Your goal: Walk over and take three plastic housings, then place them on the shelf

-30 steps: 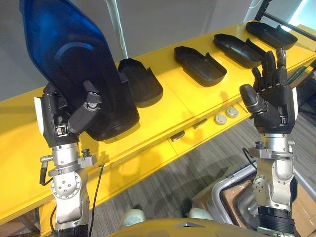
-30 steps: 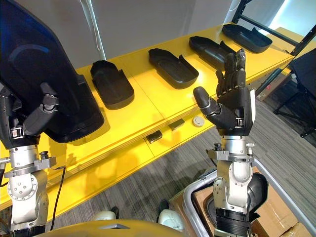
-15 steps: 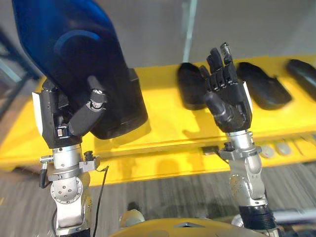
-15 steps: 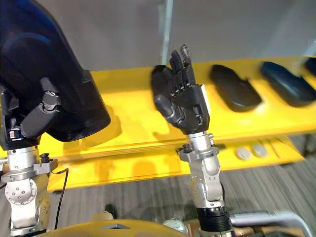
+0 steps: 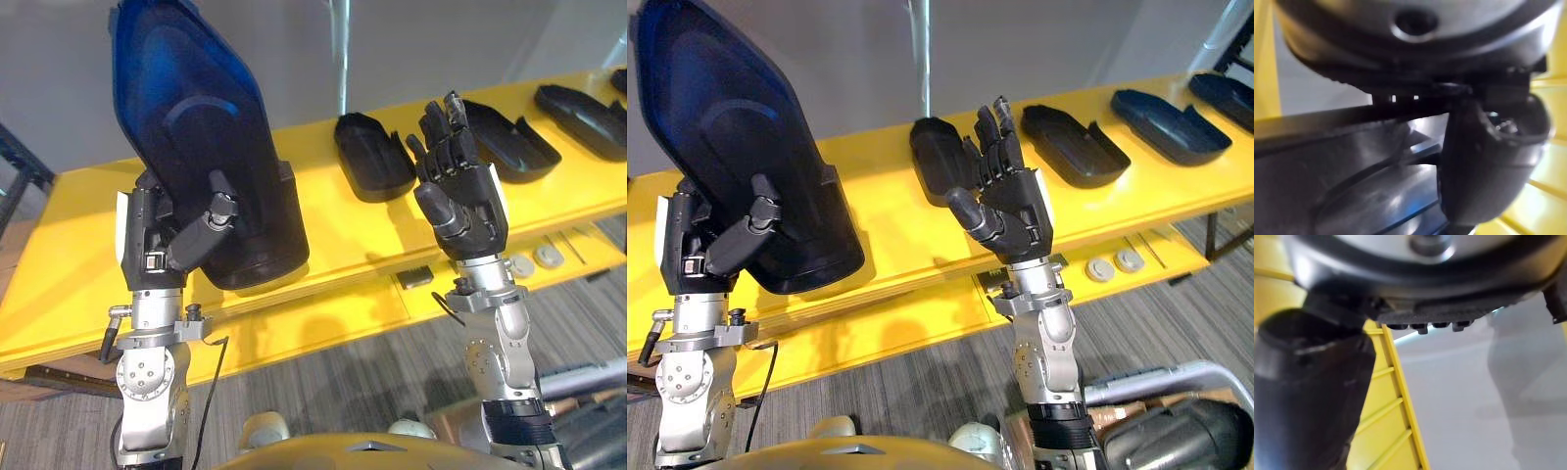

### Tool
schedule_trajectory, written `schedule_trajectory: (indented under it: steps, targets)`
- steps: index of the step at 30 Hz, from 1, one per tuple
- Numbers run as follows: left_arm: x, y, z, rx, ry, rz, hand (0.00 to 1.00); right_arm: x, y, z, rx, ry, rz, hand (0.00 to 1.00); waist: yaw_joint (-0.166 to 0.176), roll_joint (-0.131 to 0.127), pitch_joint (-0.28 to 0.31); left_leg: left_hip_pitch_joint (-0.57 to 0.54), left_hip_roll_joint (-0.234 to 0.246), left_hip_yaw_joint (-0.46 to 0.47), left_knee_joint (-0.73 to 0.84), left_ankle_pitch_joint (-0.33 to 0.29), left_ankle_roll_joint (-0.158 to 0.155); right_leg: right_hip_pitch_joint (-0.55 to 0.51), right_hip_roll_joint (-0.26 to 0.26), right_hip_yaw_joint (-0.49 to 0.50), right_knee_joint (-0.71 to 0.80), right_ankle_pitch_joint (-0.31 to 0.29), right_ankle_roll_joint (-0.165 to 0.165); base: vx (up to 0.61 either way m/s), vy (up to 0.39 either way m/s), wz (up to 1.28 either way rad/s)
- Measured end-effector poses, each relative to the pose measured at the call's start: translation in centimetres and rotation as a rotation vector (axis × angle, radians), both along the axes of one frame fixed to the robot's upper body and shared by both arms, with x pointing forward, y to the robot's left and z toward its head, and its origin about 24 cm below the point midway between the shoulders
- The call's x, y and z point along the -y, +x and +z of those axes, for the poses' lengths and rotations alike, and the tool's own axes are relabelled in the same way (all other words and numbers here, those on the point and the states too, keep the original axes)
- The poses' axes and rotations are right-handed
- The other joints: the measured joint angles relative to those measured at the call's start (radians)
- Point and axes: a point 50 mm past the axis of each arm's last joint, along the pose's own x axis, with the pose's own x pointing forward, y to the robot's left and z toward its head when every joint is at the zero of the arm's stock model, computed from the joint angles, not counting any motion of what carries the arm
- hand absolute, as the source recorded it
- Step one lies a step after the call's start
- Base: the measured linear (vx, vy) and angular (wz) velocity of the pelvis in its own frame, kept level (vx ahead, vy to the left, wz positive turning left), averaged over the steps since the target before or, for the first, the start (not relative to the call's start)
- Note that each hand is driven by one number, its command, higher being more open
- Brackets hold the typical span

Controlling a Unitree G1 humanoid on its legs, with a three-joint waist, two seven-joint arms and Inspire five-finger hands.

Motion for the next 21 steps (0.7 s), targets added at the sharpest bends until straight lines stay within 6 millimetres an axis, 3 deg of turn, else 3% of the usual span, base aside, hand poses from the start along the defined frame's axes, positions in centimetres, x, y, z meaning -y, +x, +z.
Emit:
schedule_trajectory:
  steps: [1,8,13,18,21]
  targets:
    - [-0.2,0.3,-1.0,-0.071,-0.007,0.008,0.00,-0.3,-0.1,-0.4,-0.020,-0.026,-0.013,1.00,0.002,0.001,0.000,0.027,-0.008,0.010,-0.031,0.010,-0.001,0.011,-0.005,0.007,-0.006,0.009,0.012,0.01,0.032,-0.12]
    - [-2.1,0.6,-4.1,-0.266,-0.027,0.178,0.00,0.6,-0.6,-1.1,-0.067,0.002,-0.095,1.00,-0.002,0.009,-0.004,0.061,-0.006,0.013,-0.109,0.045,-0.011,0.014,0.003,-0.002,-0.006,0.007,0.009,0.01,-0.009,0.00]
    - [-4.8,0.3,-4.3,-0.293,-0.069,0.365,0.00,1.4,-1.3,-2.2,-0.118,0.013,-0.155,1.00,-0.002,0.009,-0.006,0.079,-0.003,0.030,-0.138,0.053,-0.015,0.010,0.008,0.011,-0.008,0.008,0.009,0.02,-0.003,-0.06]
    - [-5.3,1.8,-3.8,-0.301,-0.076,0.382,0.00,1.1,-1.4,-2.7,-0.155,0.005,-0.136,1.00,-0.002,0.007,-0.007,0.078,-0.002,0.032,-0.142,0.054,-0.017,0.010,0.011,0.015,-0.019,0.013,0.007,0.00,0.001,-0.01]
    - [-6.1,3.4,-4.5,-0.351,-0.056,0.377,0.00,0.9,-1.4,-2.8,-0.164,-0.001,-0.120,1.00,-0.005,0.006,-0.008,0.092,0.000,0.044,-0.153,0.056,-0.019,0.010,0.015,0.023,-0.019,0.014,0.005,0.00,0.001,-0.10]
